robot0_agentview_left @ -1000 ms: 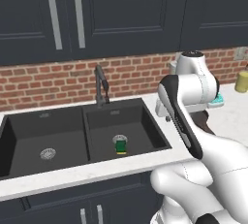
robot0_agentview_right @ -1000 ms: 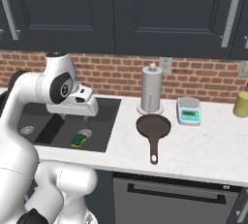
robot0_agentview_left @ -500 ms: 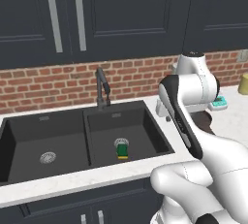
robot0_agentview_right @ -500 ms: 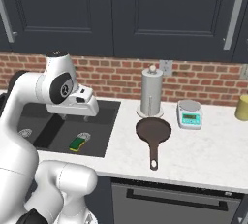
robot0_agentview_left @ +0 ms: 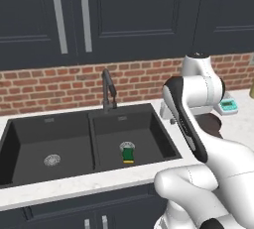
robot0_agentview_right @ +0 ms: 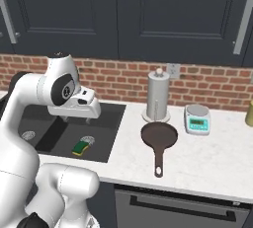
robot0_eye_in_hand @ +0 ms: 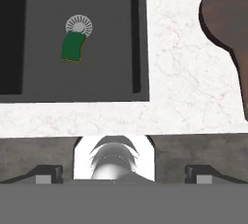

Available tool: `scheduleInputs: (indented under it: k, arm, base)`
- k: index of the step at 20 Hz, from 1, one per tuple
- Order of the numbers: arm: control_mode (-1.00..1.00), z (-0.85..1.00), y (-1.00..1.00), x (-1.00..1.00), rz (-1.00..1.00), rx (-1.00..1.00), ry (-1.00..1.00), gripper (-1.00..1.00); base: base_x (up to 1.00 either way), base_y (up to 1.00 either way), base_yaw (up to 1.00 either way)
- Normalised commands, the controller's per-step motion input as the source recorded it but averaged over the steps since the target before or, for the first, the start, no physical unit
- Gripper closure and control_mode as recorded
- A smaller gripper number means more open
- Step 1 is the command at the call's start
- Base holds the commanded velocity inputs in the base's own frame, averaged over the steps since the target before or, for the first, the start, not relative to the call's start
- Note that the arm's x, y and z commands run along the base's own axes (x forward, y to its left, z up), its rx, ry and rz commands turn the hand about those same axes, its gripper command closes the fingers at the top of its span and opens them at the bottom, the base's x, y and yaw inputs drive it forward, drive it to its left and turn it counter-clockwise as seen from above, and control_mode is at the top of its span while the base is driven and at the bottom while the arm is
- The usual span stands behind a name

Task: Pick the pan and sponge and place them into the sink. Then turn on the water.

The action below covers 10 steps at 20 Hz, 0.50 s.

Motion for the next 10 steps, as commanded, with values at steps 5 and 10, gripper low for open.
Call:
scheduleInputs:
  k: [5,10]
  arm:
    - [1.0,0.0,0.0,0.0,0.0,0.0,0.0,-1.0]
    - [1.0,0.0,0.0,0.0,0.0,0.0,0.0,-1.0]
  base:
    - [0.3,-0.12,0.06]
    - [0.24,-0.14,0.05]
